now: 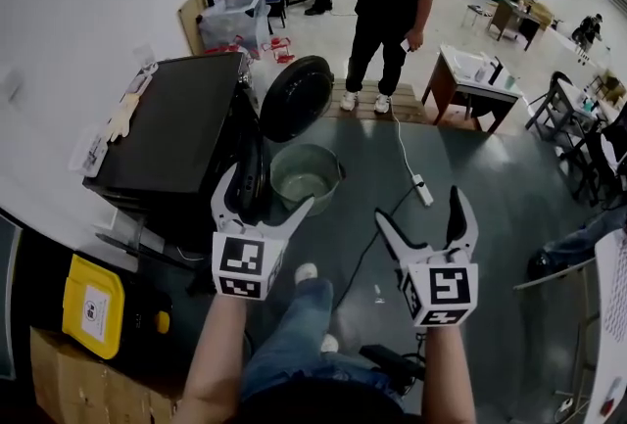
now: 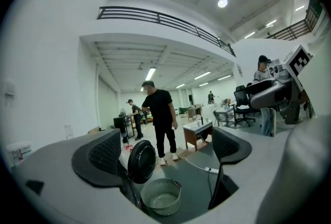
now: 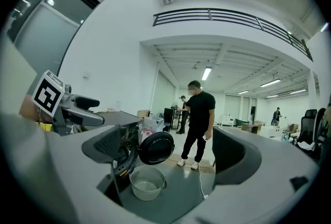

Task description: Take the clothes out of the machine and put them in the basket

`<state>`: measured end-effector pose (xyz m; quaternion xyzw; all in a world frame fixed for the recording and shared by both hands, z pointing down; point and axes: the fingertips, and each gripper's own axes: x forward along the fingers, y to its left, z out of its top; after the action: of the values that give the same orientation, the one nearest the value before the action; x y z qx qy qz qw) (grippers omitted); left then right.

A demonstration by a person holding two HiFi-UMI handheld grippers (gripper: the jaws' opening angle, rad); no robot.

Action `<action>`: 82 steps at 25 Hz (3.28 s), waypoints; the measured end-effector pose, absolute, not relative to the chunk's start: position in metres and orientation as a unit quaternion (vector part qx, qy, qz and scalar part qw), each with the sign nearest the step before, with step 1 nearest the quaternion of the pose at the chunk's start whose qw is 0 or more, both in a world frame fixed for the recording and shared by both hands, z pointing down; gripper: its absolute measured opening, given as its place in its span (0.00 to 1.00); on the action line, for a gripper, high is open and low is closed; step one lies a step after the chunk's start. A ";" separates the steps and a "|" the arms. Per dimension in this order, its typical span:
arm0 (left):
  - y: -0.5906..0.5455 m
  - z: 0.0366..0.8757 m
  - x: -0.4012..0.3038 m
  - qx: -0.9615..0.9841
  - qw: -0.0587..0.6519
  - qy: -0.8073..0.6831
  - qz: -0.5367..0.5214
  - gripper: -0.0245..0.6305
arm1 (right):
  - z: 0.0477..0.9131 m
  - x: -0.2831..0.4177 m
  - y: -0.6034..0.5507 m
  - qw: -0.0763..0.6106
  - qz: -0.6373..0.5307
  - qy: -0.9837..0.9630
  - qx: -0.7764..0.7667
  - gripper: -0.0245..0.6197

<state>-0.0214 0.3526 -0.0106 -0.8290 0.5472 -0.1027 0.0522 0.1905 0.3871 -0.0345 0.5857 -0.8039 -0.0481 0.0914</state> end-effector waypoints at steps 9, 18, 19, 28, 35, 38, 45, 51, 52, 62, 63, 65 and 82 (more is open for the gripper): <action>0.247 0.009 -0.044 -0.823 0.026 0.562 -0.080 0.85 | -0.015 0.173 0.287 0.120 -0.046 -0.806 0.578 0.89; 0.129 0.016 -0.080 -0.812 0.016 0.578 -0.083 0.85 | -0.015 0.129 0.160 0.127 -0.038 -0.824 0.551 0.89; 0.118 0.018 -0.084 -0.811 0.014 0.579 -0.084 0.85 | -0.014 0.126 0.147 0.127 -0.036 -0.824 0.550 0.89; 0.043 0.044 -0.111 -0.809 -0.010 0.579 -0.105 0.85 | 0.012 0.093 0.064 0.149 -0.014 -0.831 0.537 0.89; 0.016 0.061 -0.121 -0.806 -0.026 0.580 -0.116 0.85 | 0.027 0.087 0.032 0.158 0.001 -0.829 0.536 0.89; 0.008 0.070 -0.124 -0.802 -0.037 0.584 -0.118 0.85 | 0.035 0.088 0.020 0.163 0.006 -0.831 0.532 0.89; -0.010 0.096 -0.127 -0.787 -0.065 0.598 -0.132 0.85 | 0.058 0.091 -0.016 0.158 0.037 -0.838 0.520 0.89; -0.034 0.117 -0.118 -0.768 -0.106 0.616 -0.140 0.85 | 0.083 0.099 -0.056 0.154 0.082 -0.852 0.493 0.89; -0.038 0.122 -0.114 -0.766 -0.110 0.617 -0.147 0.85 | 0.088 0.102 -0.063 0.160 0.082 -0.853 0.490 0.89; -0.070 0.168 -0.080 -0.733 -0.148 0.637 -0.188 0.85 | 0.144 0.139 -0.109 0.210 0.106 -0.864 0.445 0.89; -0.073 0.174 -0.077 -0.731 -0.153 0.636 -0.194 0.85 | 0.150 0.141 -0.112 0.215 0.108 -0.866 0.438 0.89; -0.076 0.187 -0.072 -0.728 -0.163 0.633 -0.207 0.85 | 0.164 0.143 -0.116 0.223 0.114 -0.870 0.426 0.89; -0.084 0.315 -0.088 -0.700 -0.224 0.637 -0.234 0.85 | 0.301 0.119 -0.136 0.265 0.177 -0.865 0.388 0.88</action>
<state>-0.0879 -0.0843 0.3154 -0.6996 0.6372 -0.2336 -0.2235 0.1187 -0.1355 0.3008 0.3883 -0.8647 0.1766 0.2652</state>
